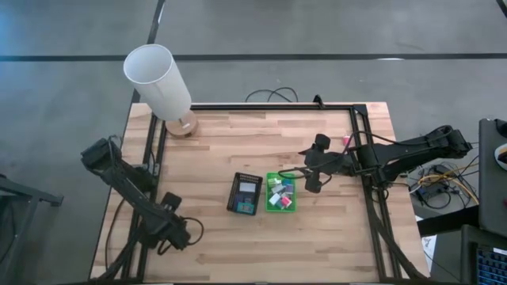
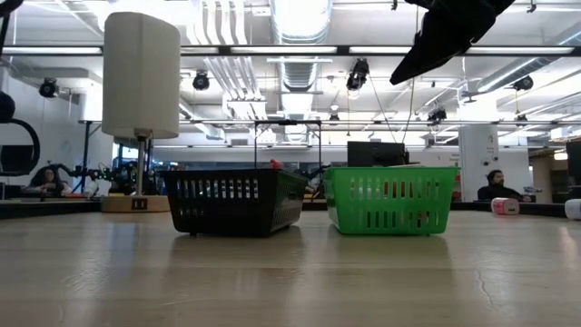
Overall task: Pick & Place Office items
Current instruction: Put the white digital clock into the black basket
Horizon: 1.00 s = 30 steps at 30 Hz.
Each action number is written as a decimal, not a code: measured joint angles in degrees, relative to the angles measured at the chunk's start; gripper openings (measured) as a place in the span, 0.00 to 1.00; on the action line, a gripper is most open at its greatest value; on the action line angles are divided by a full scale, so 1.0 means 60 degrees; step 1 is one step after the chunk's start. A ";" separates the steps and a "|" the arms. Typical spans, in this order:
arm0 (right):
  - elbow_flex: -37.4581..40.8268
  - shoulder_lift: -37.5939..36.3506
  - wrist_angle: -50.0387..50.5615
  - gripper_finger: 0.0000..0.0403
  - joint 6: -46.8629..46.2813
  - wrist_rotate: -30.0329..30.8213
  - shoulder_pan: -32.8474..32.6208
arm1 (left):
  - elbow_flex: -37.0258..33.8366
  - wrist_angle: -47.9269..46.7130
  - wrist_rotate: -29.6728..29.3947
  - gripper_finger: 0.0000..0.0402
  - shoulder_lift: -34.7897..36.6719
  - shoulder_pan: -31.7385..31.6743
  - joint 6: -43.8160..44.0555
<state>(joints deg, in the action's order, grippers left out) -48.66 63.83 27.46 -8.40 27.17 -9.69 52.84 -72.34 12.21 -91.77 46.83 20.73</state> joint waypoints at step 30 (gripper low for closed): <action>0.0000 0.0000 -0.0127 0.60 -0.0022 -0.0009 -0.0007 | -0.1013 0.1819 0.0566 0.61 -0.0007 0.0045 -0.0166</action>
<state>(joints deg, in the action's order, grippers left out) -48.66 63.83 26.70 -8.54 27.11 -9.74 46.77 -61.42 15.60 -91.81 47.10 19.74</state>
